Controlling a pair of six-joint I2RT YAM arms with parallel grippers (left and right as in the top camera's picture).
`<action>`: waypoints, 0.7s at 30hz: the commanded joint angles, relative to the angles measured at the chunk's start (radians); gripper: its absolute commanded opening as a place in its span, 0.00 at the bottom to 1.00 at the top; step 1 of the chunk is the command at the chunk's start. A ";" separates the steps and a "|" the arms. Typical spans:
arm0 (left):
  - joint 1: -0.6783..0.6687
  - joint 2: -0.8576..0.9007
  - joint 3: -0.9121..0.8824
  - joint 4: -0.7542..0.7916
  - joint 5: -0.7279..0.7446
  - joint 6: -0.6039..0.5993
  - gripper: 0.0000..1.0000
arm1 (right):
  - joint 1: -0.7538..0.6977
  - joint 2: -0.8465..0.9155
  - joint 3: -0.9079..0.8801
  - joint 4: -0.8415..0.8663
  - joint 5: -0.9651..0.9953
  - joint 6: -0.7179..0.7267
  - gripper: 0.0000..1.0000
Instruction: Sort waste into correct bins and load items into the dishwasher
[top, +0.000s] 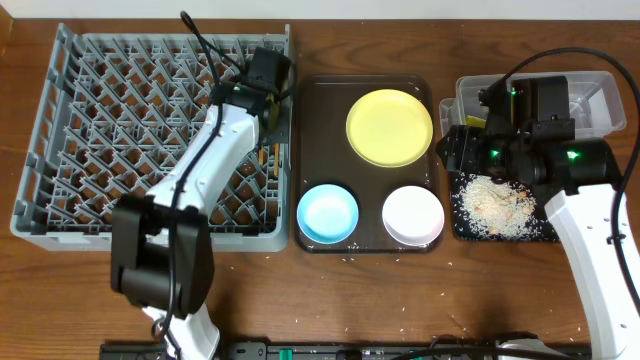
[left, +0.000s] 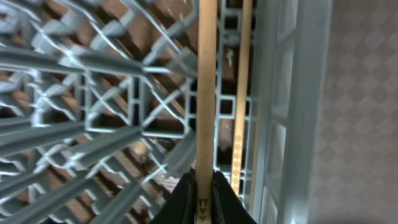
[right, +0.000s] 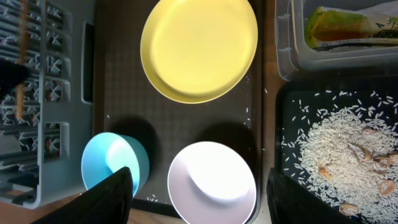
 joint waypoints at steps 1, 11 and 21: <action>-0.005 -0.015 -0.002 0.000 0.077 0.000 0.15 | 0.000 0.000 0.005 -0.001 -0.008 0.010 0.66; -0.010 -0.183 -0.002 -0.019 0.152 0.022 0.42 | 0.000 0.000 0.005 -0.002 -0.008 0.010 0.67; -0.288 -0.235 -0.004 -0.031 0.423 0.114 0.59 | -0.061 -0.001 0.005 -0.029 0.019 0.078 0.82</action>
